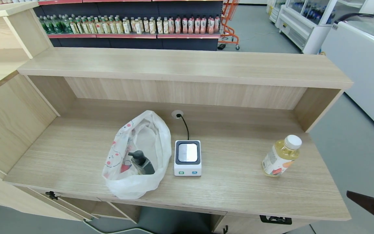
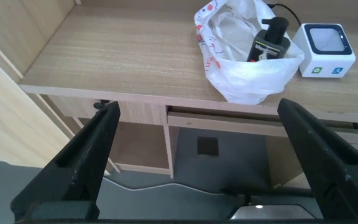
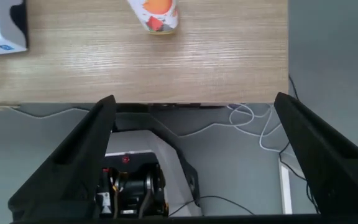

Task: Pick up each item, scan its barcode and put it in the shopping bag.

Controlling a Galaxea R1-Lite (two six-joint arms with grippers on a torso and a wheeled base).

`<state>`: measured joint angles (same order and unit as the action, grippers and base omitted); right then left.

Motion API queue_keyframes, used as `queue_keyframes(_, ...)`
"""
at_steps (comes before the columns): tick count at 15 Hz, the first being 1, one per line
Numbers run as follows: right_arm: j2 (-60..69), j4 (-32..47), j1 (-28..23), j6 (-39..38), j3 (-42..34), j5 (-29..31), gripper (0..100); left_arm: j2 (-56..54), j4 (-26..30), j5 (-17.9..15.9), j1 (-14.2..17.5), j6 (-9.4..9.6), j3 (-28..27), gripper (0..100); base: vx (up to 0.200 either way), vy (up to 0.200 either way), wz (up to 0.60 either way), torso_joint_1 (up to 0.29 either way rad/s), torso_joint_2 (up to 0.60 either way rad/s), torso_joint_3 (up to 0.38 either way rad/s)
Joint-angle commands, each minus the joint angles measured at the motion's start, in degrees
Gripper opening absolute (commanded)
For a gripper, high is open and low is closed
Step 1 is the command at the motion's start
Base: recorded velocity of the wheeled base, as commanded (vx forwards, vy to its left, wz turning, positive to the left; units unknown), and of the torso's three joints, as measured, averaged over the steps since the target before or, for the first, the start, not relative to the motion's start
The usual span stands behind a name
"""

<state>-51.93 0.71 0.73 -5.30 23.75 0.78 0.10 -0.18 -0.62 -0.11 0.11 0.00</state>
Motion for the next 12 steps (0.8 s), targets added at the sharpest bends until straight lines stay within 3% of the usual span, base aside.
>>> queue_keyframes(1,-0.71,0.00,-1.17,0.03,-1.42,0.10,100,-0.01,0.01,0.01,-0.07,-0.20,0.00,100,0.000,0.000,0.00,0.000,0.00,0.000)
queue_keyframes(4,-1.95,-0.44,-0.73,0.03,-1.34,-0.87,100,-0.01,0.01,0.01,-0.07,-0.20,0.00,100,0.000,0.000,0.00,0.000,0.00,0.000)
queue_keyframes(7,-8.62,-3.08,-0.64,0.03,0.60,-7.20,100,-0.01,0.01,0.01,-0.07,-0.20,0.00,100,0.000,0.000,0.00,0.000,0.00,0.000)
queue_keyframes(12,-16.18,-11.96,1.55,3.72,0.07,-6.58,100,-0.01,0.01,0.01,-0.07,-0.20,0.00,100,0.000,0.000,0.00,0.000,0.00,0.000)
